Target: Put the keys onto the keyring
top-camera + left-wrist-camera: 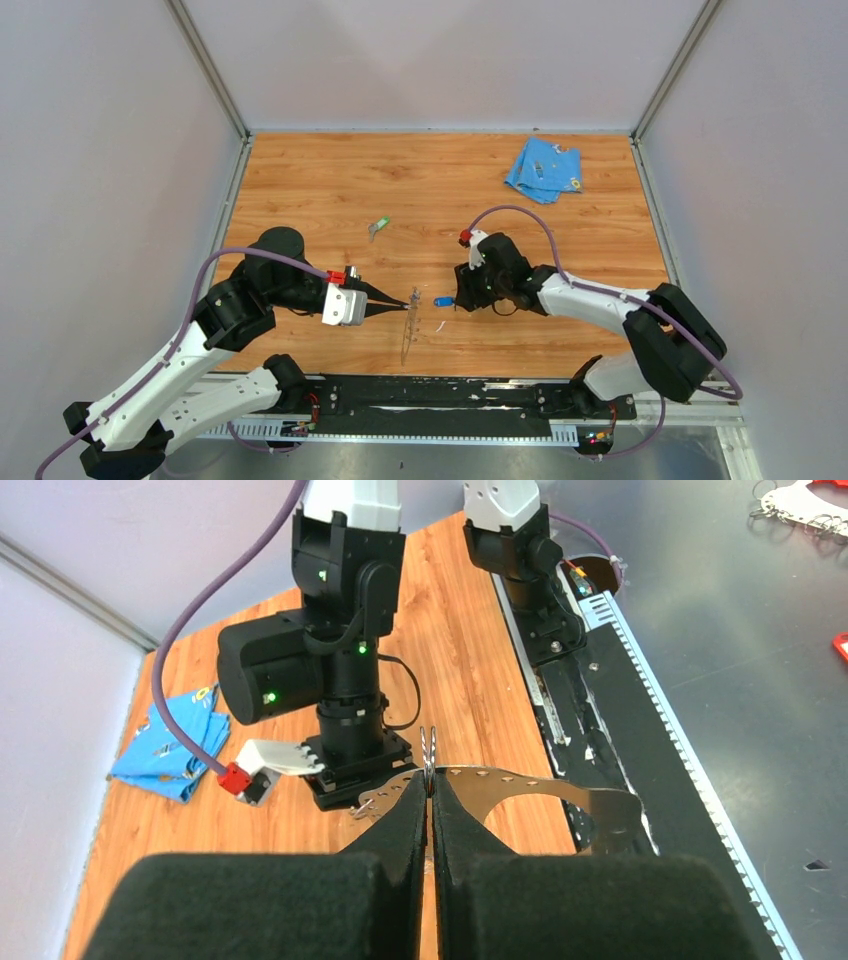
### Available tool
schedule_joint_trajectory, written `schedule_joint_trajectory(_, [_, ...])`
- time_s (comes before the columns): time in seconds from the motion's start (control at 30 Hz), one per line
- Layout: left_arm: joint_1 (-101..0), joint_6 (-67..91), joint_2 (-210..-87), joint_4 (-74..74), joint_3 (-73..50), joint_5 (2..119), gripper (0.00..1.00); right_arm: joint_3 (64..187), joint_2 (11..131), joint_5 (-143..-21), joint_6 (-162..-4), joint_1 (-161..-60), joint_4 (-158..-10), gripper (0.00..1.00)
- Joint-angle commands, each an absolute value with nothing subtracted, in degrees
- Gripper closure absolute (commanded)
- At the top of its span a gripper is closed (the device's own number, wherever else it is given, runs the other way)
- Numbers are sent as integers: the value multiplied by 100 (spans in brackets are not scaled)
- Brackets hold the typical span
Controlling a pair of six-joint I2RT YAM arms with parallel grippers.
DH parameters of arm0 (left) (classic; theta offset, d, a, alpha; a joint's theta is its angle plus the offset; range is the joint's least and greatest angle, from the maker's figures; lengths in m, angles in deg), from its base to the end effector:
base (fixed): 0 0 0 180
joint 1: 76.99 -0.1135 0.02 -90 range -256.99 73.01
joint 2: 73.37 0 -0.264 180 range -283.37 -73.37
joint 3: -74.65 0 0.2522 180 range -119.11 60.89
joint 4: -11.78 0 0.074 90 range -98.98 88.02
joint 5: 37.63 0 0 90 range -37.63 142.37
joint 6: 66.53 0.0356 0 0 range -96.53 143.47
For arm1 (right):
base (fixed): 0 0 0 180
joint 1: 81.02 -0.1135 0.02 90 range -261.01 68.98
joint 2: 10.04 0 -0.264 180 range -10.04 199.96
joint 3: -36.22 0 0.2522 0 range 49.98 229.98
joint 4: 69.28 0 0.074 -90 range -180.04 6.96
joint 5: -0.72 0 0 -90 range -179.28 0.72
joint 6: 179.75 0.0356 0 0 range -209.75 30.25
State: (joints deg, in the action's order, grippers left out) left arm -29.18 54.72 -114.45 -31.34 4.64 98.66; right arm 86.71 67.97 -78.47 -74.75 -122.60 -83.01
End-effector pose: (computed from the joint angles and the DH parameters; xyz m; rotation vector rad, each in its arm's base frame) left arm 0.0732 -0.1190 0.3848 1.5575 0.9755 -0.9331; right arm 0.1981 0.1847 0.1834 -0.6470 2.2948 0.7100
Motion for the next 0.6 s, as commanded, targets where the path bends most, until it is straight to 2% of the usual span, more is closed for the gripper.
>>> schedule_joint_trajectory(0.0, [-2883,5428,-11419,-3111,369,9929,100,8569,7120,-7580,-7440,-12269,-7802,51])
schedule_joint_trajectory(0.3, [-2884,5454,-11408,-3125,363,9918,100,8569,7572,-7147,-7140,-12212,-7553,52])
schedule_joint_trajectory(0.57, [-2884,5466,-11416,-3126,346,9906,100,8446,7555,-7091,-7050,-12176,-7426,63])
